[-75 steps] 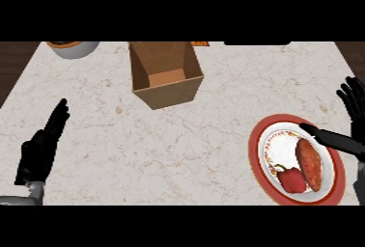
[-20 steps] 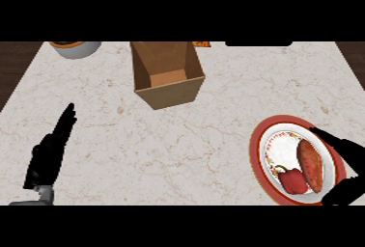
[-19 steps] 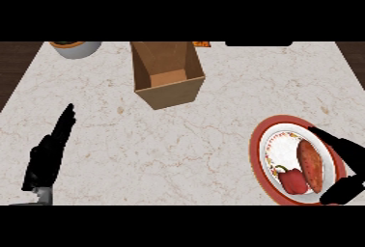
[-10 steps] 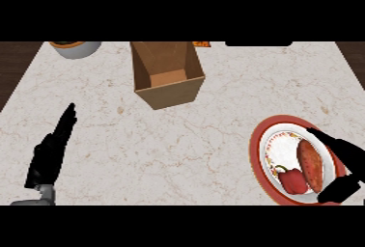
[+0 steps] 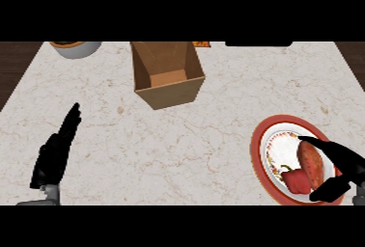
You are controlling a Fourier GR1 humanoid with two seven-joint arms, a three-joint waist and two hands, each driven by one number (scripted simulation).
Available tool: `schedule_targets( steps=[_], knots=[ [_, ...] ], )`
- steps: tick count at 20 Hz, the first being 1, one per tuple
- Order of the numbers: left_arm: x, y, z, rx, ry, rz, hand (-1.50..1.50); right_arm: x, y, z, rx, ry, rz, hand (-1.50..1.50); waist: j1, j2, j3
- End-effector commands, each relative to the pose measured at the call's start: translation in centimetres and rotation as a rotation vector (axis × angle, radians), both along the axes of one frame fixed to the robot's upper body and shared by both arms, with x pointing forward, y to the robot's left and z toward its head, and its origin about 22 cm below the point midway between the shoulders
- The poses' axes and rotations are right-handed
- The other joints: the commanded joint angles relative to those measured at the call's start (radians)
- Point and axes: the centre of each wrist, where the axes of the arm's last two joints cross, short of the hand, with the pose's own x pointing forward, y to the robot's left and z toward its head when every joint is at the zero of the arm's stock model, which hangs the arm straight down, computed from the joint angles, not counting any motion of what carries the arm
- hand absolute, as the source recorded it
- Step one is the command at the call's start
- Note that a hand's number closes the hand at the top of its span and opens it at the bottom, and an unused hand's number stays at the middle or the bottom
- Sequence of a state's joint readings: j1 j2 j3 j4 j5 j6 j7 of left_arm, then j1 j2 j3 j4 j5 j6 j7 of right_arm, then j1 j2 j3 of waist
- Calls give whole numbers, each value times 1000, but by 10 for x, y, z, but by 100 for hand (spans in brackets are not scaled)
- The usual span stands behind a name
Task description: Pick the sweet potato from the plate and place it in the cardboard box
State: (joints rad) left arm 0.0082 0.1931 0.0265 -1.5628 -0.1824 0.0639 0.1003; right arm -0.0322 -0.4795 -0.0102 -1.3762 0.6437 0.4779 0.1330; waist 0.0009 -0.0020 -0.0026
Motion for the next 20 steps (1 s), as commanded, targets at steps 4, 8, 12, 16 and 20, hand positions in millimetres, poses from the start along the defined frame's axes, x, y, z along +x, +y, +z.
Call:
schedule_targets(
  steps=[4, 8, 12, 16, 20],
  knots=[
    [-12, 9, -10, 1, 10, 2, 0, 1, 11, -33, -47, -87, 33, 150, 6, 3, 3],
    [3, 8, -1, -13, -17, -2, 0, 11, 6, -8, -137, -208, 6, 150, 1, 2, 3],
    [-7, -4, 9, 16, -8, 11, 0, -2, 5, -10, -121, -294, 15, 150, 0, 1, 3],
    [-10, 6, -1, 6, 0, 11, 0, 1, 64, 6, -192, -351, -124, 150, -3, -1, 2],
    [2, 8, 1, 0, 5, 13, 0, 6, 132, 4, -322, -388, -334, 150, -1, -1, -1]
  ],
)
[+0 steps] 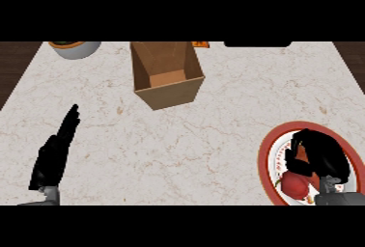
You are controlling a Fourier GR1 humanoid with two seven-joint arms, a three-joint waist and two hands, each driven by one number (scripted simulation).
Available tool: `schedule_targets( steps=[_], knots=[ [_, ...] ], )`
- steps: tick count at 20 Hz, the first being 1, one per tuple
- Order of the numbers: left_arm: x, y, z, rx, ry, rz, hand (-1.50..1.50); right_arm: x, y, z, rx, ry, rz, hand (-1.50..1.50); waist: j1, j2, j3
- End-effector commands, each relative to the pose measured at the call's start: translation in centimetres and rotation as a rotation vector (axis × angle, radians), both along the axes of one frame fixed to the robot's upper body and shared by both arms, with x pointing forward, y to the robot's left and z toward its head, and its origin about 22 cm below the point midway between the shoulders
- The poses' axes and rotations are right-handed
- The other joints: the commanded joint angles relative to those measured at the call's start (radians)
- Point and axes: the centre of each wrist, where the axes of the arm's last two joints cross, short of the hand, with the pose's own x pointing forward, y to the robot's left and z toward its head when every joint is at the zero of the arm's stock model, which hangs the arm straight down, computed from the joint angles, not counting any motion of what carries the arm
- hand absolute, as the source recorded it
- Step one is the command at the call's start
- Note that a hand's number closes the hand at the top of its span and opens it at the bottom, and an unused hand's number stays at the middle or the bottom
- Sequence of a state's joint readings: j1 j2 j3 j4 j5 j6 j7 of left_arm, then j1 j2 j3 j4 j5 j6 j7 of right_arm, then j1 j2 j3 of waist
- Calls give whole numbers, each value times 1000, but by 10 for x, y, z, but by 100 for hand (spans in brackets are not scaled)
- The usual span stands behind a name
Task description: Pick the sweet potato from the plate and place it in the cardboard box
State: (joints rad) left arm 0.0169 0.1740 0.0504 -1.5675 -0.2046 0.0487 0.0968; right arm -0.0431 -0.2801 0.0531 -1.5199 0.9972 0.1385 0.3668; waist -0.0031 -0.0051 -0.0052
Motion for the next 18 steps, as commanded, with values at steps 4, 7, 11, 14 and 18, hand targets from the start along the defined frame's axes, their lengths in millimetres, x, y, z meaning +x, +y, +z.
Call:
schedule_targets(
  steps=[4, 7, 11, 14, 18],
  knots=[
    [6, 6, 2, 9, -14, 14, 0, -10, 103, 34, -143, -132, -223, 150, -3, 1, 3],
    [1, 11, 2, -6, 0, 7, 0, -15, 126, 53, -127, -177, -256, 150, 2, 2, 4],
    [5, 7, -4, -2, 9, -4, 0, -15, 147, 96, 67, -380, -134, 150, 3, 2, 5],
    [8, 6, -11, 12, -2, -1, 0, -10, 159, 126, 170, -509, -49, 150, 10, 6, 5],
    [16, 11, 2, 9, -7, -15, 0, -11, 193, 147, 241, -584, 44, 150, 16, 6, 5]
  ],
)
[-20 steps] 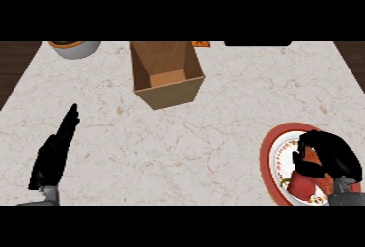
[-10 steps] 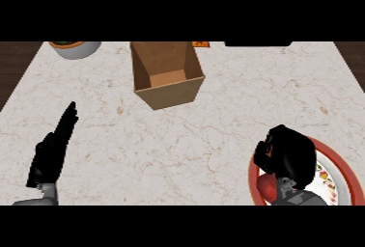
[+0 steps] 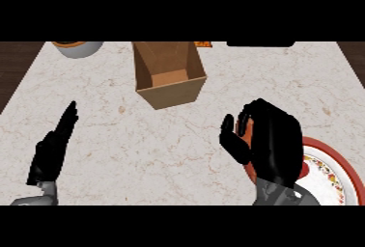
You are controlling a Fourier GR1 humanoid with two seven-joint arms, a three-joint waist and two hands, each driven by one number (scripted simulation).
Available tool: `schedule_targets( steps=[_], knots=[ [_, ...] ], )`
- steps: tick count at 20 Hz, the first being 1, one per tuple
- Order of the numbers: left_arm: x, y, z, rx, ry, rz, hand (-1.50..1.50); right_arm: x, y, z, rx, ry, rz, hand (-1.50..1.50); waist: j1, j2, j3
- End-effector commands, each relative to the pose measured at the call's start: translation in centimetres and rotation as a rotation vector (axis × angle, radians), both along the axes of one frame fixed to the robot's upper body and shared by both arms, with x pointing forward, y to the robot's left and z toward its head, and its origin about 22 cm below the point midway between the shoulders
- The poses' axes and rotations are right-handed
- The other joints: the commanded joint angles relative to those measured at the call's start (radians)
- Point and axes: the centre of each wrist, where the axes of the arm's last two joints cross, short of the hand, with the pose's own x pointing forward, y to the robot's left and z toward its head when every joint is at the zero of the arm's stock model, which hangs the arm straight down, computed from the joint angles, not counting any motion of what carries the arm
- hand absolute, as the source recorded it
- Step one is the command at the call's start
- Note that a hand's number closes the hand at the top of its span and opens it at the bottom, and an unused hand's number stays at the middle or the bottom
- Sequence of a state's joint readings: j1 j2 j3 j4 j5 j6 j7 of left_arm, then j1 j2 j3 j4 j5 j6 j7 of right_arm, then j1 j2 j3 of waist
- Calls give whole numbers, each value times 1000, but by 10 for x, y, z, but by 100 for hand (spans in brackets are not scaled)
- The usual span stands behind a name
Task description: Pick the sweet potato from the plate and place it in the cardboard box
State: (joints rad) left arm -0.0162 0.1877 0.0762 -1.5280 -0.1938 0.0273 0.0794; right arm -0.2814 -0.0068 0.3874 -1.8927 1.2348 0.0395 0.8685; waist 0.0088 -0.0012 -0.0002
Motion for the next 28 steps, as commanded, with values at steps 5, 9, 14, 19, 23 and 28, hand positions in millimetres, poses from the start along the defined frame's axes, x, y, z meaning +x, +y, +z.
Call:
schedule_targets(
  steps=[5, 9, 14, 19, 23, 28],
  knots=[
    [-4, -11, 6, -4, 2, -10, 0, 22, 46, 58, 90, -143, 154, 150, 9, 1, 0],
    [-6, -8, 1, 10, -3, -25, 0, 68, 71, 74, 87, -111, 121, 150, 13, 3, 0],
    [0, -13, 1, -3, -4, -31, 0, 105, 88, 92, 104, -67, 101, 150, 19, 6, 0],
    [12, -13, 1, 11, -11, -32, 0, 150, 90, 84, 111, -9, 95, 150, 25, 12, -1],
    [3, -14, -1, 7, -26, -37, 0, 168, 90, 42, 111, 63, 77, 150, 41, 14, -1],
    [20, -23, 20, -11, -13, -65, 0, 188, 80, 14, 100, 126, 57, 150, 53, 20, 0]
  ],
)
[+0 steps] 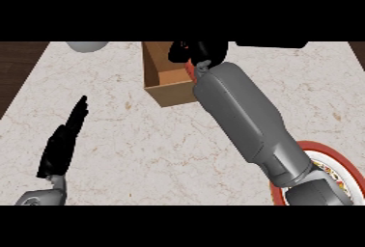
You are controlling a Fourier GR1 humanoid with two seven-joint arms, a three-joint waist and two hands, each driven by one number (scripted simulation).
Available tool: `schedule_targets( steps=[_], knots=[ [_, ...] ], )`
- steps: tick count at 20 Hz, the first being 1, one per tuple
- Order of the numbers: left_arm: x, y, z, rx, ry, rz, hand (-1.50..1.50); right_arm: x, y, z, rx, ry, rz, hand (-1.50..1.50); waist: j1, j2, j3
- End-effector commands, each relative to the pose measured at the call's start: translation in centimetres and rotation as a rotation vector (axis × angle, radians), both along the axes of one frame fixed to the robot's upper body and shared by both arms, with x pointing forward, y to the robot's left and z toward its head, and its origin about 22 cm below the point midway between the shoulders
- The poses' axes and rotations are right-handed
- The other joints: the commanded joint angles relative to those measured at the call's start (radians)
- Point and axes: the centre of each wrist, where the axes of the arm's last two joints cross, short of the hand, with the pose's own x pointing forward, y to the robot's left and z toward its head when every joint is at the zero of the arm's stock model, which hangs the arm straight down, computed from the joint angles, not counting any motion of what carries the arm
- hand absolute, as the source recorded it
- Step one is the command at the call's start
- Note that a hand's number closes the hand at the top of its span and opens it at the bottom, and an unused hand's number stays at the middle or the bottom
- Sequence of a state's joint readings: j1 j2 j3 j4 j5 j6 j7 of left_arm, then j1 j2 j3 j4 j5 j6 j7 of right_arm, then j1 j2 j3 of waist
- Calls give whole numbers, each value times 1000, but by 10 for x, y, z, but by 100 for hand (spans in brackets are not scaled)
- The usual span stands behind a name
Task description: Pick the sweet potato from the plate and place it in the cardboard box
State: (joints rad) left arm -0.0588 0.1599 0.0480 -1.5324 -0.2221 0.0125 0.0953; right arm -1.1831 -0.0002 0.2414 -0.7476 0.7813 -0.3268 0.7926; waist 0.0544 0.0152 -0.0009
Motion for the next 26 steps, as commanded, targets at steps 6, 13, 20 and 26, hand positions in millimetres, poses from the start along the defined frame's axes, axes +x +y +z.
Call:
schedule_targets(
  steps=[6, 13, 20, 26],
  knots=[
    [7, -3, 2, 5, -3, -24, 0, 25, -15, -34, 85, 86, -105, -150, 29, 11, 0],
    [7, -12, 6, 5, -17, -37, 0, 30, -20, -33, 217, -47, -115, -150, 35, 16, 1],
    [-2, -3, 6, 1, -13, -5, 0, 30, -35, -36, 466, -299, -245, -150, 16, 7, 2],
    [-9, 13, -1, 6, -4, 34, 0, 32, -74, -28, 626, -436, -280, -150, -33, -8, 2]
  ],
)
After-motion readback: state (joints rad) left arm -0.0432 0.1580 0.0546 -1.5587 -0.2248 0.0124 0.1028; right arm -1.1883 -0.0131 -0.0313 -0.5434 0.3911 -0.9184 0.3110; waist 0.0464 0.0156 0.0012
